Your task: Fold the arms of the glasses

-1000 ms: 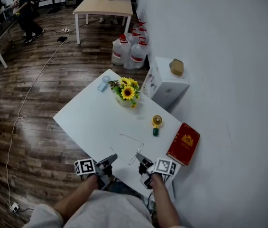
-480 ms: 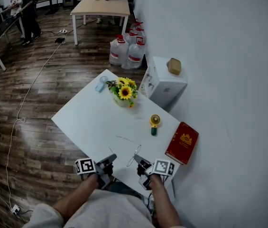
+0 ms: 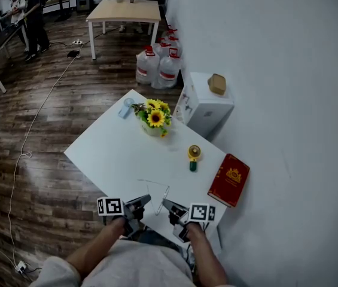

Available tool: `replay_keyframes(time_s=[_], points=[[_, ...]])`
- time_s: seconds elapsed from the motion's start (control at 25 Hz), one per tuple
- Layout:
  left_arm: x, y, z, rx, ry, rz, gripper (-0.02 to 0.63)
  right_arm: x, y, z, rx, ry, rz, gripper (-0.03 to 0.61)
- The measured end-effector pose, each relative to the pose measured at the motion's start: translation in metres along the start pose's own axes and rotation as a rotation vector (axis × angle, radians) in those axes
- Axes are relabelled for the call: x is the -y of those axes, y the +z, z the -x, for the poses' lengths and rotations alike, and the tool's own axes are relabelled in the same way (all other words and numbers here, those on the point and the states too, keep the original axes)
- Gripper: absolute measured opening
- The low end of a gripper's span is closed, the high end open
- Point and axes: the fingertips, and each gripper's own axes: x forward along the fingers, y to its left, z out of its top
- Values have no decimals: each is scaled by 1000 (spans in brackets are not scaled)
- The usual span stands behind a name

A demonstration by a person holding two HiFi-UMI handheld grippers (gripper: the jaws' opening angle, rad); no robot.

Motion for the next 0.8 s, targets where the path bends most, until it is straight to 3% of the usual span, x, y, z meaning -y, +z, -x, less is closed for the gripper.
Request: replay_keyframes(time_s=[0.48,0.72,0.8], points=[[14,-21,-20,-180,-11,-115,14,-16,-17,-8,-79,64,46,14],[15,-25,-23,-203,-40,-113,14,-22,-17,-11,-82,123,61,12],[17,-24,-23,-196,-55,-112,15,-17,-17,-8,-84,94,48,12]])
